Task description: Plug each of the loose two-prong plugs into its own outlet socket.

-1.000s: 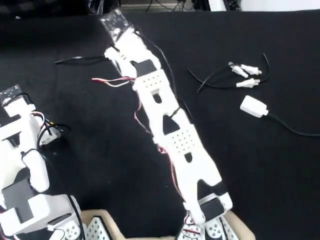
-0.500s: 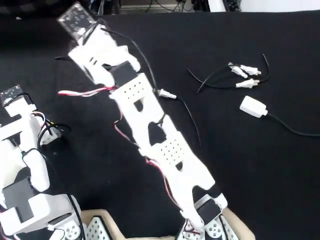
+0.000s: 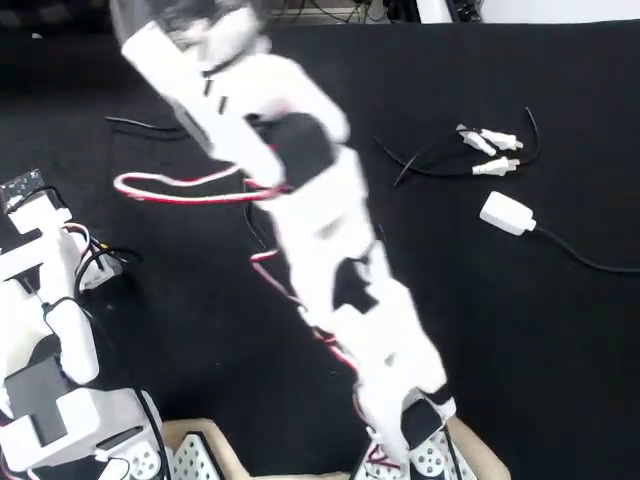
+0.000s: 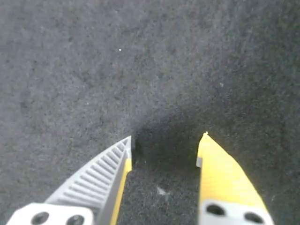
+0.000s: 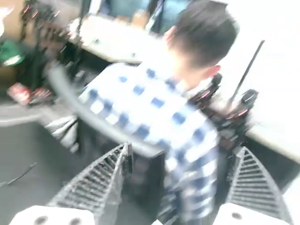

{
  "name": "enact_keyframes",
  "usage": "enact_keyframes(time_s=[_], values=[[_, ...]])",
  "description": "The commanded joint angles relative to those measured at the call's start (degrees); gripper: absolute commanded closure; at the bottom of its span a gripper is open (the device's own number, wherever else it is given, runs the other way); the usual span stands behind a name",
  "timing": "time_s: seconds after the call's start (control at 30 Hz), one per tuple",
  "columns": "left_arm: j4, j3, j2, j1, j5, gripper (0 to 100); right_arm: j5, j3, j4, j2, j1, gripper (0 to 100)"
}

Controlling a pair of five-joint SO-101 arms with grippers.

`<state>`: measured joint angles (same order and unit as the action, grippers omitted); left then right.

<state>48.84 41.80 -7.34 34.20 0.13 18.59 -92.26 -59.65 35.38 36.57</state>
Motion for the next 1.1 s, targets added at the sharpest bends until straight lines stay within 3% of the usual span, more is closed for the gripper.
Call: enact_keyframes(time_s=[0.0, 0.2, 0.47, 0.63, 0.9, 1.07], values=[[-0.7, -0.1, -1.1, -0.7, 0.4, 77, 2.9, -3.5, -3.3, -9.7, -3.5, 66.7], [-0.7, -0.1, -1.1, -0.7, 0.4, 77, 10.1, -3.5, -16.5, -23.0, -14.0, 66.7], [-0.7, -0.1, -1.1, -0.7, 0.4, 77, 10.3, -2.9, -28.7, -27.5, -43.1, 66.7], [-0.7, -0.1, -1.1, -0.7, 0.3, 77, 10.2, 4.6, -26.5, -18.9, -57.7, 66.7], [-0.7, -0.1, -0.9, -0.7, 0.5, 77, 10.5, 18.2, -5.9, 0.3, -62.0, 66.7], [-0.7, -0.1, -0.9, -0.7, 0.5, 77, 10.7, 18.4, -7.0, 8.7, -58.2, 66.6]])
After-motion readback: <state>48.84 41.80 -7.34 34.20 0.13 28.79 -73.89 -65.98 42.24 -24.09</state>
